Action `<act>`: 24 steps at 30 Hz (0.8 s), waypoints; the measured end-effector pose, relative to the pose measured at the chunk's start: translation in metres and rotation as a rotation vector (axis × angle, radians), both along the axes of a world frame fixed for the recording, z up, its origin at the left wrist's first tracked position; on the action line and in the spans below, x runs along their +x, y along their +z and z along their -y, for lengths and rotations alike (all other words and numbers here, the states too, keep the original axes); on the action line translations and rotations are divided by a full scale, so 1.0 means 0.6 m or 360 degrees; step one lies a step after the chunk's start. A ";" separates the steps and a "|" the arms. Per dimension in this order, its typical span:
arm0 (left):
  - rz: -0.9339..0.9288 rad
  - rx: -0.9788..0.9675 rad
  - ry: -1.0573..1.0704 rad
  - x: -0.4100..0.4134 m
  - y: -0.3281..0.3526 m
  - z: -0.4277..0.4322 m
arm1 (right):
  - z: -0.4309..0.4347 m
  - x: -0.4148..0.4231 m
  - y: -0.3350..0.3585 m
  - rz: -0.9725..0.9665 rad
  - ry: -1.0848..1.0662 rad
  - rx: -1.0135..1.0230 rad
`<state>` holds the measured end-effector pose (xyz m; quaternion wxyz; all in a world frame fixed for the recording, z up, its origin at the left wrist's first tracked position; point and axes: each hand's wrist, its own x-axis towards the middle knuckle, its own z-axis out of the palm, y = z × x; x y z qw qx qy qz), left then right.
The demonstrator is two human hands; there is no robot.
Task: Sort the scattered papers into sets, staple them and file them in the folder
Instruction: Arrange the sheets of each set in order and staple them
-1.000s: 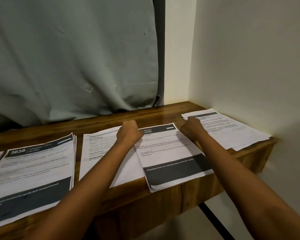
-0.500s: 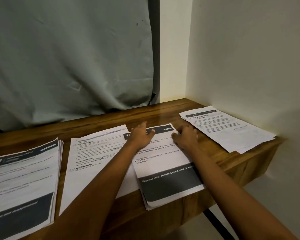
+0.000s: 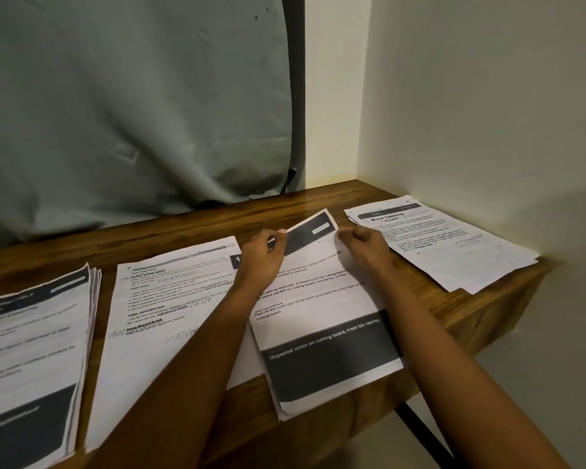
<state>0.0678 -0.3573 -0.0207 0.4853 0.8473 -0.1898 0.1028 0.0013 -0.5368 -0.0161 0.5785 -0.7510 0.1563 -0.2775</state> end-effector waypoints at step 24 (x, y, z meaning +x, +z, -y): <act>-0.0155 -0.0094 -0.0092 -0.003 0.011 -0.006 | 0.023 0.003 -0.010 -0.0215 0.0006 -0.0098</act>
